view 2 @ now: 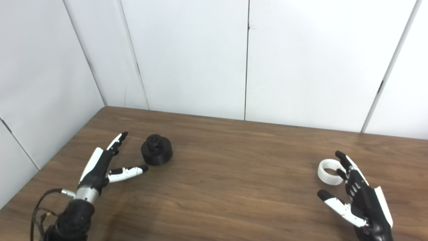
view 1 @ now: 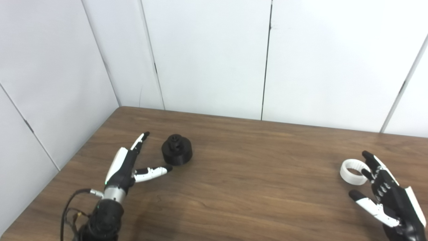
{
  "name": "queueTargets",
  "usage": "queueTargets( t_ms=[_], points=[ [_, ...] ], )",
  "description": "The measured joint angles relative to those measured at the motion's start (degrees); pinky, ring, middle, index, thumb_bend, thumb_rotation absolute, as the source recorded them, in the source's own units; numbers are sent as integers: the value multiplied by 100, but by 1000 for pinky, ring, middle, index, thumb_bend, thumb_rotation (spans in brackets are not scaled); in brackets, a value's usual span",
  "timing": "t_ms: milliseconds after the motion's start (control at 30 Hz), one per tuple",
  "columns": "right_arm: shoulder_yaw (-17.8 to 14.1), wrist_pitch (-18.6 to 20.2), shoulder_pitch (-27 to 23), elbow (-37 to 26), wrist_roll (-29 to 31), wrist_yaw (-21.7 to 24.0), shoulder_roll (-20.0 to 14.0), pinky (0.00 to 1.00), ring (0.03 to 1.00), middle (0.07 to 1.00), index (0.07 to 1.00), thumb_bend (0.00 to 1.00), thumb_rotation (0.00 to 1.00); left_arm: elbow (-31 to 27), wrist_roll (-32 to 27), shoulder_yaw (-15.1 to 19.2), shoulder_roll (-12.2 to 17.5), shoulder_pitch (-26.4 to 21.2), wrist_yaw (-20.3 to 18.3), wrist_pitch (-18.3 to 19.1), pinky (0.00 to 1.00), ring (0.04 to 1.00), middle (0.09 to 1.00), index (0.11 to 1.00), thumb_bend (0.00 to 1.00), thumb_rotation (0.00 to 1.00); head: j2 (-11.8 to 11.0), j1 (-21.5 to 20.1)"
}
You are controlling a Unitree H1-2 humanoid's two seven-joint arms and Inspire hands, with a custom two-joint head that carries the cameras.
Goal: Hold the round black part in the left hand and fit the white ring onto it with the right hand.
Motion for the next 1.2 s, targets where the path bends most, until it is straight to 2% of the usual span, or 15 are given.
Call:
queueTargets(
  t_ms=[100, 333, 600, 733, 900, 1200],
  points=[
    [8, -50, 0, 6, 4, 2, -9, 929, 976, 957, 906, 879, 468, 93, 106, -91, 157, -104, -36, 2, 923, 989, 1000, 957, 866, 306, 26, -35],
    [40, -51, 5, -6, 8, 33, -15, 929, 981, 962, 915, 868, 481, 342, 230, -216, 301, -287, -160, 10, 983, 1000, 972, 938, 878, 312, 53, -97],
    [48, -51, 22, -21, 10, 77, -31, 938, 987, 966, 915, 889, 491, 641, 516, -450, 584, -503, -239, 34, 967, 1000, 973, 916, 874, 329, 70, -123],
    [48, -51, 27, -26, 10, 73, -29, 935, 983, 959, 911, 910, 499, 648, 609, -535, 656, -664, -435, 240, 963, 1000, 976, 909, 875, 341, 88, -132],
    [49, -51, 44, -51, 10, 68, -21, 939, 986, 961, 917, 899, 500, 740, 636, -674, 710, -791, -645, 303, 958, 1000, 974, 890, 889, 352, 88, -141],
    [51, -35, 72, -89, -1, 64, -23, 940, 992, 961, 923, 899, 502, 1041, 658, -847, 715, -978, -697, 308, 948, 1000, 975, 890, 898, 354, 105, -272]
  ],
)
